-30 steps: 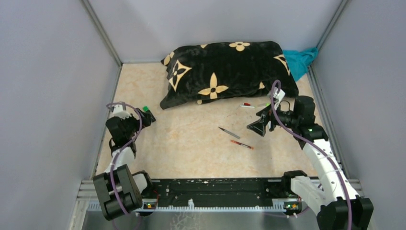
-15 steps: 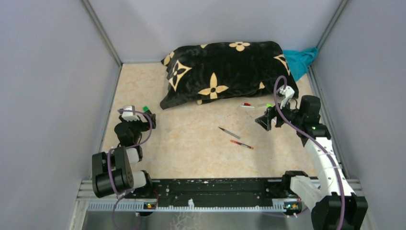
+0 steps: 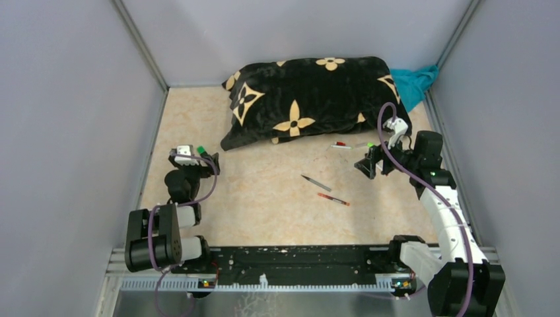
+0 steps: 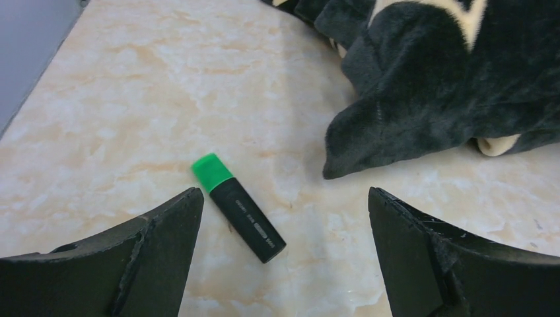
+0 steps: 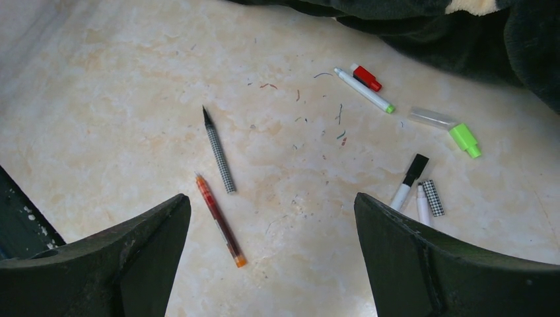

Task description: Insert the pens into the pen caps

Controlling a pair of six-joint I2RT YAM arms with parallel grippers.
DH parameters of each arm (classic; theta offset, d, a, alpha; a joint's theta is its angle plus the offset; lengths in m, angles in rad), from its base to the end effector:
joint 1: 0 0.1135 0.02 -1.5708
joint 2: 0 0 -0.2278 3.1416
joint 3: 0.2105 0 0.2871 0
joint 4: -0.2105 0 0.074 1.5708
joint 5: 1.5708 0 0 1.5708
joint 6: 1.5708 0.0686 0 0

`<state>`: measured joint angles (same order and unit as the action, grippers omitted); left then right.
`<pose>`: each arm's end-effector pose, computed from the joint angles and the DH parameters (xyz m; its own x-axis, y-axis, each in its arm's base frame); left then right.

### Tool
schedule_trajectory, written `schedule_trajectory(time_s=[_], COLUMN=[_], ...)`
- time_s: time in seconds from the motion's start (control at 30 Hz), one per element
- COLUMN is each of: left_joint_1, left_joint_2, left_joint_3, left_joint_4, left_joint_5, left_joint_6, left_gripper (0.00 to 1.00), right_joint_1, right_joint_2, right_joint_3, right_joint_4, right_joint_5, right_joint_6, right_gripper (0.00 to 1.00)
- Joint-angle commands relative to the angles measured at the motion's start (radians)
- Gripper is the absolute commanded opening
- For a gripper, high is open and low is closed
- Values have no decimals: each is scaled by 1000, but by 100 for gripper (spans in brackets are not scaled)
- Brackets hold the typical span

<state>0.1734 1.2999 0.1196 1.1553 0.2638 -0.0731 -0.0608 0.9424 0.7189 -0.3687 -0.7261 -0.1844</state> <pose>0.2607 0.0275 0.0927 -0.0311 -0.0770 -0.9965 0.0882 0.9929 -0.0795 0.2794 0.0286 0.2241 -0.4552 -0.1096 -0.8836 -0.5980 0.7729 0.2122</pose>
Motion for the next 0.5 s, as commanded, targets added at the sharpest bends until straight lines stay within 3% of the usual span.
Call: schedule_trajectory(time_s=[0.0, 0.17, 0.27, 0.4, 0.47], left_joint_1=[-5, -7, -51, -121, -130], left_joint_2=[-12, -49, 21, 120, 211], left_joint_3=[21, 26, -13, 21, 17], left_joint_4=[-39, -85, 92, 114, 221], left_joint_5=[-49, -96, -90, -122, -125], left_joint_6=[54, 77, 26, 65, 65], left_gripper=[99, 99, 99, 99, 99], right_joint_1=[-16, -17, -18, -19, -20], right_joint_2=[3, -2, 9, 26, 33], right_joint_3=[13, 4, -4, 16, 28], right_joint_4=[4, 1, 27, 26, 17], right_joint_5=[8, 7, -2, 2, 6], right_joint_6=[-24, -23, -2, -6, -13], right_gripper=[92, 92, 92, 92, 92])
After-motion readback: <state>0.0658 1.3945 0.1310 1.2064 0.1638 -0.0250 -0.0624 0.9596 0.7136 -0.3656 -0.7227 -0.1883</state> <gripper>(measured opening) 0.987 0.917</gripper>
